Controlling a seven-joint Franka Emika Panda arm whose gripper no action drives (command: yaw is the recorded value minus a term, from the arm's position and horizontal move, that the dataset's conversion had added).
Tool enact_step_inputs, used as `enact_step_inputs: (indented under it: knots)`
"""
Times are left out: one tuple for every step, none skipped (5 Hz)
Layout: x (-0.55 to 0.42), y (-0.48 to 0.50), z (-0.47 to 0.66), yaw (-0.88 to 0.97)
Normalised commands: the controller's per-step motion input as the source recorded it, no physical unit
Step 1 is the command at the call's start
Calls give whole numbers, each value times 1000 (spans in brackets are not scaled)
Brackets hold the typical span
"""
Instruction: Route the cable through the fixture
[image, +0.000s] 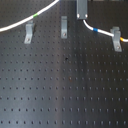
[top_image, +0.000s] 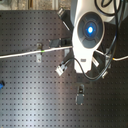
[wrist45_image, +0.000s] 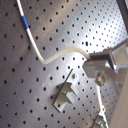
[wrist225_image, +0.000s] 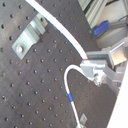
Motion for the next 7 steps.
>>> enact_step_inputs:
  knots:
    - [1, 45, 1, 0]
    - [0, -22, 25, 0]
    - [-518, -287, 325, 0]
    - [-727, -94, 326, -34]
    - [-586, 97, 315, -83]
    - [-351, 367, 448, -417]
    - [-242, 383, 468, -500]
